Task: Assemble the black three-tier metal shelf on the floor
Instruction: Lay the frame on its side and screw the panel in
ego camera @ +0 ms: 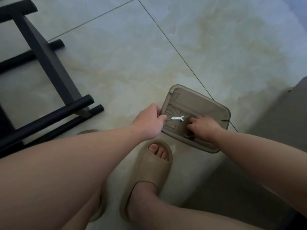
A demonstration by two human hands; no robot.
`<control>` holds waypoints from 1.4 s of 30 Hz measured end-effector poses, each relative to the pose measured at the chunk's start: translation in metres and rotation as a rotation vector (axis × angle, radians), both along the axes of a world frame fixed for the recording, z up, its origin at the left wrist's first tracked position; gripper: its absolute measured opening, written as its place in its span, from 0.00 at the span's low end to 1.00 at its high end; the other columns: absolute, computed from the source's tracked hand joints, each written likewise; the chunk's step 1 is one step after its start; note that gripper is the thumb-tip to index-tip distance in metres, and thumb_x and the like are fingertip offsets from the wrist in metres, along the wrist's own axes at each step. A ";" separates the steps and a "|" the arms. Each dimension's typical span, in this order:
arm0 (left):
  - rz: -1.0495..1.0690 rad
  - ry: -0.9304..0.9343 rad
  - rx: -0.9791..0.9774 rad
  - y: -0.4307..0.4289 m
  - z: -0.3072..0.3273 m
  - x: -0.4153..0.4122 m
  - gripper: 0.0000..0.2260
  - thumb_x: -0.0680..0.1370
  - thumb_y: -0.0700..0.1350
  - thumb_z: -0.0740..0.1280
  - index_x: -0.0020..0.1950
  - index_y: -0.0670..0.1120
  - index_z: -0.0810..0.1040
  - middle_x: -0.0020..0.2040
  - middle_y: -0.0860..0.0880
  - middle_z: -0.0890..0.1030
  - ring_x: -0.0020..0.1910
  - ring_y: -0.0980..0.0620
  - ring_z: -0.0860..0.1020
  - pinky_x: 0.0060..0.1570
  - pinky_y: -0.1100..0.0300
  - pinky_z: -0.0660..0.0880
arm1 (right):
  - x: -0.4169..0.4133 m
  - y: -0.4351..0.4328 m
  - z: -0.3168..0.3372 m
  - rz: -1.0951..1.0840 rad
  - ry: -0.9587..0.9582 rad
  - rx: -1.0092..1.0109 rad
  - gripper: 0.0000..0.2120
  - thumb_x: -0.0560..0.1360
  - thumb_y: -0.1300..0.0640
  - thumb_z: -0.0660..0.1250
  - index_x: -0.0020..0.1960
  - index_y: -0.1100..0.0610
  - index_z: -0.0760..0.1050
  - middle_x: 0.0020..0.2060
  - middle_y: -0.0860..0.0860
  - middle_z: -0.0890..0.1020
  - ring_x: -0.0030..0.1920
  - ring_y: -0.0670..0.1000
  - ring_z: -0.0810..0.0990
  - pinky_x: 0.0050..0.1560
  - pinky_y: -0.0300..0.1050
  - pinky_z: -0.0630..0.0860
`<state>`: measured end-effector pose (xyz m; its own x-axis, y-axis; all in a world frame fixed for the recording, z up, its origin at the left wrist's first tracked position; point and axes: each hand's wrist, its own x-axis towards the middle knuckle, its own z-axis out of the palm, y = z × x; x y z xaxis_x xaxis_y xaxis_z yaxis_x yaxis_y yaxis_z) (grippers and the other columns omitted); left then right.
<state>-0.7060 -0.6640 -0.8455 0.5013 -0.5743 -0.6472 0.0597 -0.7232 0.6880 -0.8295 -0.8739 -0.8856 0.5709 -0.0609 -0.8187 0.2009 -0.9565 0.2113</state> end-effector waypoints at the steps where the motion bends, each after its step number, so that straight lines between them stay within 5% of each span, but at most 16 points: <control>1: 0.002 0.001 -0.004 0.000 0.001 0.001 0.05 0.83 0.50 0.62 0.51 0.49 0.70 0.46 0.48 0.79 0.49 0.46 0.79 0.48 0.53 0.73 | 0.001 0.001 -0.001 0.019 0.002 0.007 0.13 0.83 0.54 0.59 0.66 0.49 0.75 0.64 0.51 0.74 0.66 0.55 0.73 0.57 0.48 0.71; 14: 0.018 0.022 0.004 0.002 0.005 0.002 0.06 0.83 0.51 0.64 0.53 0.49 0.71 0.47 0.49 0.80 0.50 0.45 0.80 0.48 0.54 0.73 | 0.004 0.007 -0.010 -0.331 -0.087 0.047 0.10 0.80 0.53 0.63 0.59 0.53 0.78 0.62 0.51 0.77 0.61 0.56 0.78 0.45 0.44 0.69; 17: 0.027 0.049 0.011 0.001 0.006 0.005 0.07 0.82 0.52 0.65 0.54 0.49 0.72 0.47 0.48 0.80 0.49 0.45 0.80 0.49 0.53 0.74 | 0.010 0.006 -0.002 -0.543 -0.083 0.084 0.02 0.76 0.55 0.66 0.48 0.53 0.75 0.55 0.54 0.81 0.53 0.58 0.80 0.43 0.44 0.71; 23: -0.129 0.033 0.171 0.012 0.038 0.018 0.20 0.83 0.56 0.60 0.69 0.44 0.69 0.65 0.41 0.77 0.64 0.40 0.76 0.58 0.53 0.71 | 0.030 0.011 0.055 -0.723 -0.150 0.186 0.10 0.73 0.57 0.72 0.37 0.51 0.71 0.37 0.50 0.76 0.42 0.54 0.75 0.38 0.42 0.68; 27: -0.335 -0.094 0.269 0.035 0.096 0.038 0.21 0.85 0.54 0.59 0.69 0.39 0.72 0.66 0.42 0.77 0.64 0.41 0.75 0.58 0.55 0.70 | 0.044 0.029 0.116 -0.703 -0.252 0.247 0.05 0.75 0.59 0.69 0.48 0.53 0.74 0.45 0.52 0.79 0.49 0.56 0.78 0.45 0.44 0.72; 29: -0.369 -0.144 0.284 0.041 0.127 0.050 0.22 0.85 0.53 0.58 0.65 0.36 0.75 0.63 0.39 0.79 0.62 0.39 0.77 0.59 0.53 0.72 | 0.048 0.040 0.143 -0.725 -0.310 0.292 0.13 0.77 0.61 0.66 0.60 0.53 0.74 0.47 0.53 0.80 0.51 0.57 0.80 0.51 0.47 0.76; 32: -0.289 -0.271 0.225 0.063 0.181 0.058 0.16 0.84 0.52 0.59 0.59 0.40 0.77 0.54 0.40 0.80 0.54 0.41 0.79 0.54 0.52 0.71 | 0.052 0.067 0.197 -0.718 -0.421 0.359 0.21 0.77 0.64 0.61 0.68 0.52 0.76 0.43 0.52 0.80 0.45 0.54 0.78 0.46 0.43 0.74; 35: -0.173 -0.366 0.166 0.103 0.219 0.052 0.11 0.83 0.54 0.61 0.60 0.48 0.73 0.53 0.48 0.77 0.53 0.46 0.76 0.51 0.55 0.69 | 0.057 0.098 0.250 -0.803 -0.557 0.467 0.16 0.76 0.66 0.64 0.61 0.56 0.80 0.39 0.55 0.84 0.38 0.53 0.80 0.43 0.44 0.78; 40: 0.021 -0.401 0.143 0.173 0.258 0.033 0.14 0.81 0.55 0.63 0.62 0.49 0.73 0.55 0.49 0.81 0.53 0.47 0.77 0.53 0.55 0.72 | 0.056 0.159 0.311 -0.996 -0.712 0.756 0.02 0.77 0.65 0.70 0.50 0.63 0.79 0.31 0.55 0.83 0.27 0.52 0.80 0.35 0.46 0.80; 42: 0.121 -0.391 0.091 0.194 0.270 0.026 0.14 0.81 0.54 0.64 0.60 0.47 0.74 0.55 0.47 0.81 0.51 0.46 0.78 0.55 0.54 0.74 | 0.060 0.186 0.325 -1.010 -0.769 0.806 0.04 0.77 0.63 0.71 0.44 0.60 0.78 0.31 0.54 0.83 0.25 0.49 0.78 0.30 0.42 0.75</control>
